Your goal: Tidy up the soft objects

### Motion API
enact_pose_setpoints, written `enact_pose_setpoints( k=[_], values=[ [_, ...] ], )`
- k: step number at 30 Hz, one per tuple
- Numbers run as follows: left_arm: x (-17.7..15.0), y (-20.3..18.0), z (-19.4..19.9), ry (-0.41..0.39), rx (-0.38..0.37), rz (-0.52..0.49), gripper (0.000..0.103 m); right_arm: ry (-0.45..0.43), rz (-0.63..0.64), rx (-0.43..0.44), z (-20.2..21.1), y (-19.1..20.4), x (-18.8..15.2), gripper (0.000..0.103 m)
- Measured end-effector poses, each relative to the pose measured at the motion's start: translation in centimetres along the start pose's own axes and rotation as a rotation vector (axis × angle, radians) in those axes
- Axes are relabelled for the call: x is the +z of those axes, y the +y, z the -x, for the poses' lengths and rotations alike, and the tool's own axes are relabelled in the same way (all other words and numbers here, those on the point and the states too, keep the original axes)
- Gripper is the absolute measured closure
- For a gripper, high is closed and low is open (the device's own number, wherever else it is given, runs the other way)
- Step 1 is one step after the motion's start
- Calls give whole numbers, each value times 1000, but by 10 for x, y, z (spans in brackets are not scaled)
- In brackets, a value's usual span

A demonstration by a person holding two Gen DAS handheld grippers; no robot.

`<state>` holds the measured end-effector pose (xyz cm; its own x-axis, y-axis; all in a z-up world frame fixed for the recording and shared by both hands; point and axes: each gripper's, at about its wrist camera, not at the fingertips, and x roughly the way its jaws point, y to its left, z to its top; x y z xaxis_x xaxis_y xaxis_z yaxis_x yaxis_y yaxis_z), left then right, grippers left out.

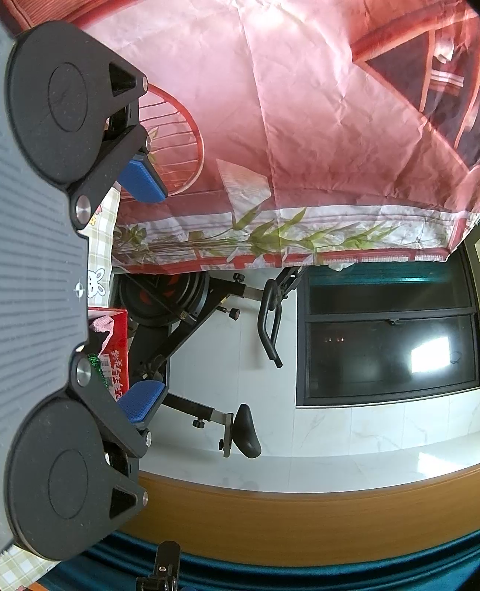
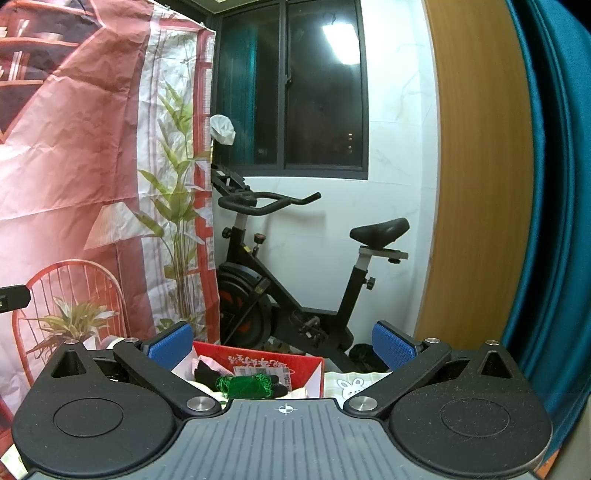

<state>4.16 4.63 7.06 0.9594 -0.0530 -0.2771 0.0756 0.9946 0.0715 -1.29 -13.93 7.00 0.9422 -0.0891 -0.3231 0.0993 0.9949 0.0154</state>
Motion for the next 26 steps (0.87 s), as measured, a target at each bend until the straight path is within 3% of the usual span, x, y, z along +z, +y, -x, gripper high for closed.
enact_pose_setpoints(
  k=[26],
  values=[
    [-2,-1,1,-6,-8,-2,0,4,0,-1,-1,3,-6,0]
  ],
)
